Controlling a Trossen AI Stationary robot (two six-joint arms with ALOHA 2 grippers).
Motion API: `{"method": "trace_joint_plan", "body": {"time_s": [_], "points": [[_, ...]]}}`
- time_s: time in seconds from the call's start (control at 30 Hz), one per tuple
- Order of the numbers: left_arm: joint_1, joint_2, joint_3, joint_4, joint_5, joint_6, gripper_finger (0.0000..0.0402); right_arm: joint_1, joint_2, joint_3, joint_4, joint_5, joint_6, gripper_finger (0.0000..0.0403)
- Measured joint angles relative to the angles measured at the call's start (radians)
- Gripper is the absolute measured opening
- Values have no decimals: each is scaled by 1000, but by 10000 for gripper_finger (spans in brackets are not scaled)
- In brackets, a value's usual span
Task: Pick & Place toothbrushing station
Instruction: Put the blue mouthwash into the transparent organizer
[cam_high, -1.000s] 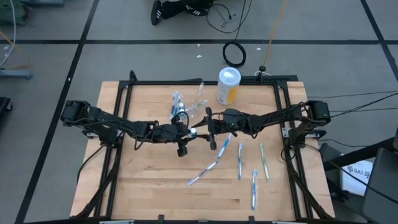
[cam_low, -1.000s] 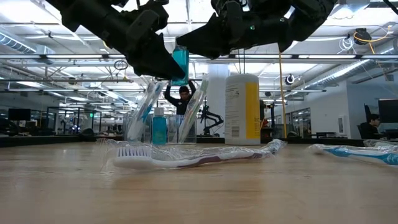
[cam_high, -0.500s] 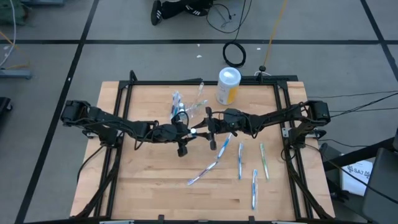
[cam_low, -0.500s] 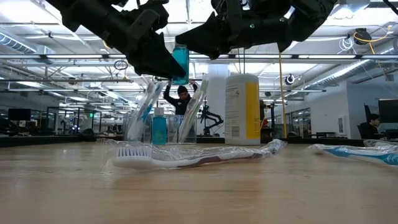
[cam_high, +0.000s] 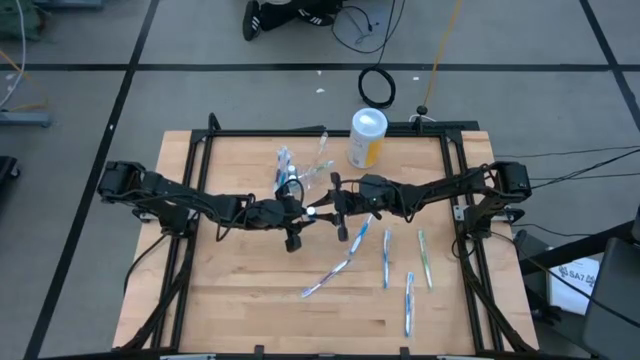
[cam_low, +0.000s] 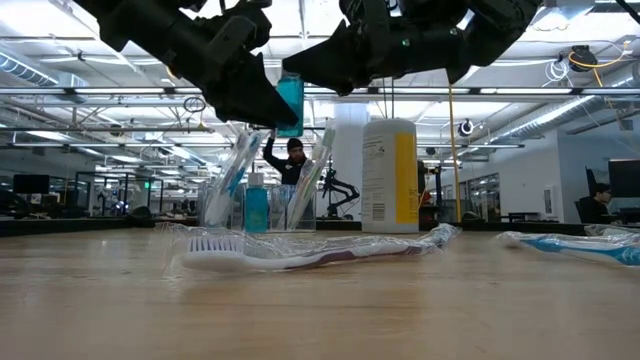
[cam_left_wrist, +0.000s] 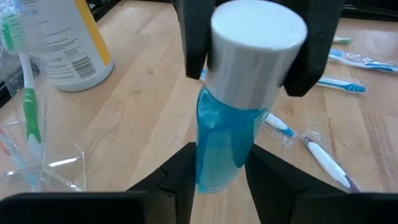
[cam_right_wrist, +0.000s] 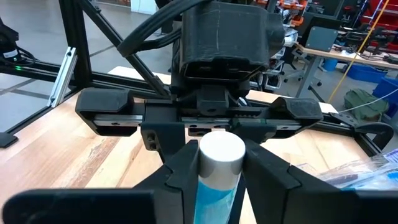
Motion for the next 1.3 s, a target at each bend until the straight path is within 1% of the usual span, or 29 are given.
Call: {"method": "trace_joint_plan", "body": {"time_s": [0.1, 0.27, 0.37, 0.47, 0.53, 0.6, 0.63, 0.7, 0.8, 0.9, 1.0, 1.1, 1.2, 1.3], "points": [[0, 0, 0, -14, 2, -24, 154, 0, 0, 0, -10, 2, -16, 100], [0, -7, 0, -86, -5, -49, 203, -1, 0, -1, -10, 6, -16, 96], [0, -49, 0, -154, -23, -49, 224, -4, 0, -1, -15, 39, -15, 97], [0, -123, -1, -298, -22, -49, 236, -19, 0, -1, -21, 71, -18, 97], [0, -176, 0, -363, -23, -66, 238, -33, 0, -1, -10, 84, -21, 97], [0, -245, -1, -451, -25, -79, 239, -49, 11, -1, 48, 85, -26, 97], [0, -278, -1, -467, -27, -78, 239, -56, 24, 0, 94, 85, -27, 97], [0, -338, 1, -473, -34, -70, 239, -72, 44, -1, 162, 84, -17, 97], [-1, -419, 0, -474, -51, -63, 239, -99, 118, 5, 316, 83, -13, 97], [-2, -483, 0, -473, -56, -66, 239, -127, 193, 33, 374, 86, -13, 96], [-2, -508, 0, -474, -56, -62, 239, -148, 255, 103, 335, 129, -19, 96], [-5, -510, 0, -482, -55, -63, 239, -170, 300, 176, 223, 181, -56, 96], [-5, -505, 0, -498, -54, -63, 239, -183, 314, 231, 140, 188, -46, 96], [-5, -485, 0, -524, -53, -62, 239, -190, 316, 245, 113, 188, -37, 96]]}}
